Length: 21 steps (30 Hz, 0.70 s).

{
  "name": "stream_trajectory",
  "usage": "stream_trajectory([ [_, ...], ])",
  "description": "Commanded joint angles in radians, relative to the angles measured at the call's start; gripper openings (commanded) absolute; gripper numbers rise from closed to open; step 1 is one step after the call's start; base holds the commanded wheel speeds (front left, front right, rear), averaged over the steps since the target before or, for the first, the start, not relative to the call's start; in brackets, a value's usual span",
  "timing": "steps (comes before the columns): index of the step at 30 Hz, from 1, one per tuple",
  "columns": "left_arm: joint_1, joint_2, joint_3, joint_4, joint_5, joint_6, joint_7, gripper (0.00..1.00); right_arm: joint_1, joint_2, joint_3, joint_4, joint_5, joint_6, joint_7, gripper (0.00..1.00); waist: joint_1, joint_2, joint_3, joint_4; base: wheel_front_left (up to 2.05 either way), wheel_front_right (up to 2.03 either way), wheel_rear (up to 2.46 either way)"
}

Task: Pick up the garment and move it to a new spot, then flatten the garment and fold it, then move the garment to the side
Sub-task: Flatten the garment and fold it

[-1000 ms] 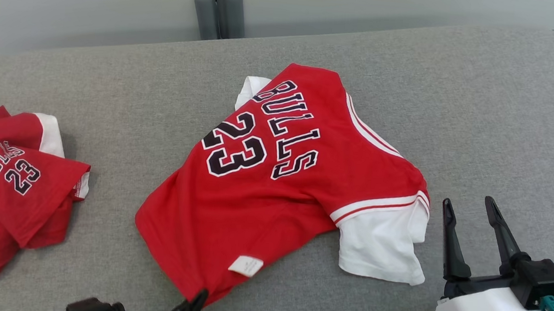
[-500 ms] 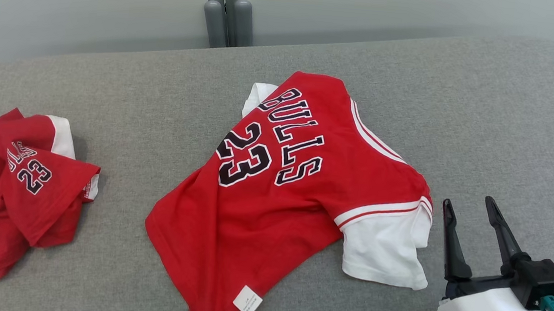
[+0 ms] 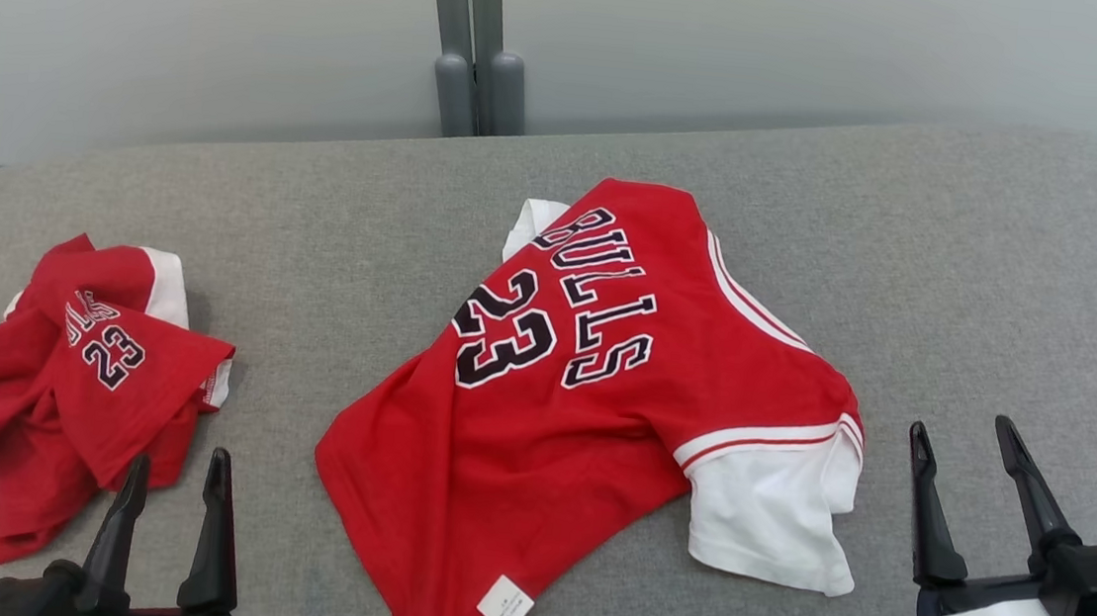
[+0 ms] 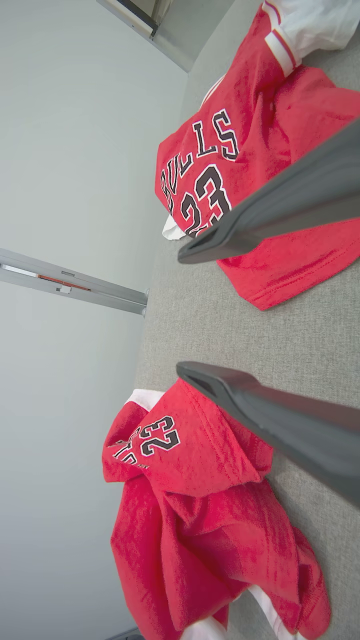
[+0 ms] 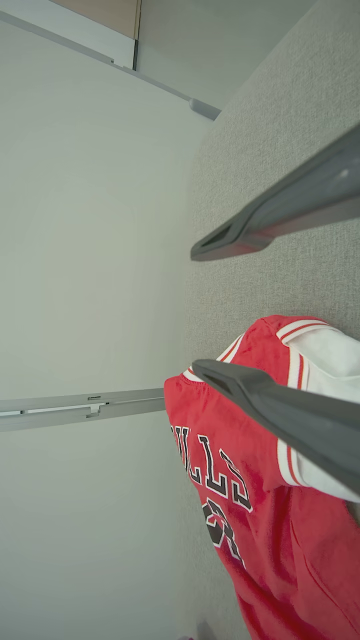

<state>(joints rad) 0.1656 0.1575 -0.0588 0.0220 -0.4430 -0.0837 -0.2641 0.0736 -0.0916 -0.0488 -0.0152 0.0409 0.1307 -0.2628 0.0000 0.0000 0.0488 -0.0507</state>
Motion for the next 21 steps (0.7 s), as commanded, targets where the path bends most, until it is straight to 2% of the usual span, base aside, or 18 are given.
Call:
stream_trajectory([
  [1, -0.007, -0.036, 0.036, -0.02, 0.032, -0.014, 0.0, 1.0, 0.021, -0.007, -0.002, 0.005, -0.005, 0.0, -0.003, 1.0, 0.0, 0.0, -0.03, 0.021, 0.0, 0.0, 0.0],
  [3, -0.013, -0.067, 0.071, -0.016, 0.076, -0.029, 0.0, 1.0, 0.022, -0.014, 0.001, 0.011, -0.005, 0.0, -0.003, 1.0, 0.0, 0.0, -0.034, 0.025, 0.0, 0.0, 0.0],
  [6, -0.019, -0.092, 0.065, 0.03, 0.131, -0.042, 0.0, 1.0, 0.025, -0.017, 0.002, 0.028, -0.013, 0.0, -0.003, 1.0, 0.0, 0.0, -0.039, 0.028, 0.0, 0.0, 0.0],
  [10, -0.038, -0.097, 0.046, 0.089, 0.168, -0.047, 0.0, 1.0, 0.022, -0.008, 0.008, 0.057, -0.015, 0.0, -0.003, 1.0, 0.0, 0.0, -0.036, 0.026, 0.0, 0.0, 0.0],
  [21, -0.033, -0.092, 0.01, 0.101, 0.165, -0.047, 0.0, 1.0, 0.03, 0.016, 0.006, 0.076, -0.015, 0.0, -0.003, 1.0, 0.0, 0.0, -0.042, 0.021, 0.0, 0.0, 0.0],
])
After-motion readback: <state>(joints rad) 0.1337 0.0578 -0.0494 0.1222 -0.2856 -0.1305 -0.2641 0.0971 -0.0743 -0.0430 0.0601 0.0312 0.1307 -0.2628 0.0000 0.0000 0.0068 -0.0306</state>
